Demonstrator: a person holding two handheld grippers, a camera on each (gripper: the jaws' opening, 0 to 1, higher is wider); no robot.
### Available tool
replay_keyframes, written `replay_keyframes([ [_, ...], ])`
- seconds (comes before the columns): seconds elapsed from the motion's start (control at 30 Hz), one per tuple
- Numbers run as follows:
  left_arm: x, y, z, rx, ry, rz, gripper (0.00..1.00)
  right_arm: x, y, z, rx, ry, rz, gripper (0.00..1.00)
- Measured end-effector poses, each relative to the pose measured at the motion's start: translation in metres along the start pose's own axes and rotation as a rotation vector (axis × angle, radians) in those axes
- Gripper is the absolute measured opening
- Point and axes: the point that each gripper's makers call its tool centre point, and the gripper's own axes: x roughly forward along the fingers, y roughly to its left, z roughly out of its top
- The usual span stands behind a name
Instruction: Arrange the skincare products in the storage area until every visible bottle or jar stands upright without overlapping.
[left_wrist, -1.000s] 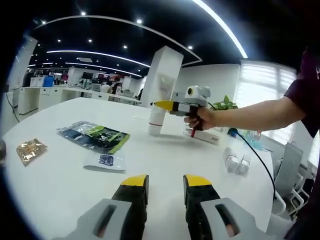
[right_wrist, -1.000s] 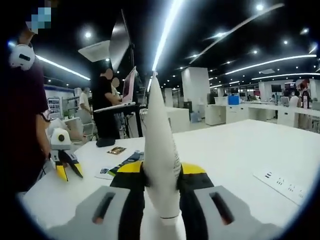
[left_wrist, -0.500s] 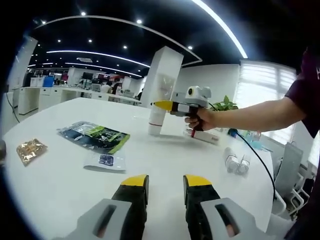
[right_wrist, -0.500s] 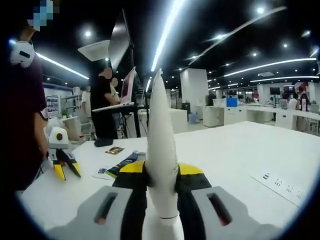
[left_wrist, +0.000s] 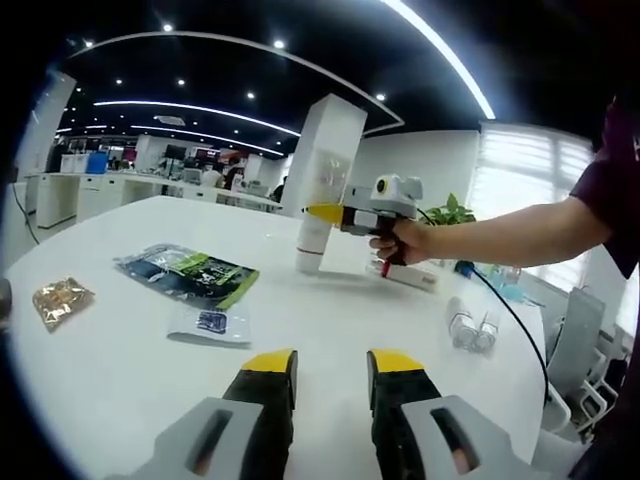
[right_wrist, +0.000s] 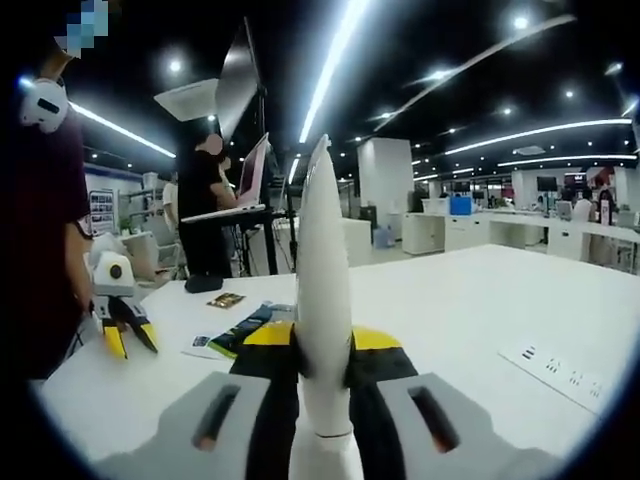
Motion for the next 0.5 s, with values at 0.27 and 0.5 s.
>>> replay_keyframes([
  [0.27, 0.0001, 0.0006, -0.0014, 0.004, 0.006, 0.002, 0.29, 0.0005, -0.0023, 0.0003, -0.015, 0.014, -0.005, 0.19],
  [0.5, -0.0001, 0.0000, -0.0019, 0.009, 0.010, 0.001, 0.29, 0.0006, -0.0049, -0.0023, -0.082, 0.075, -0.025, 0.21],
])
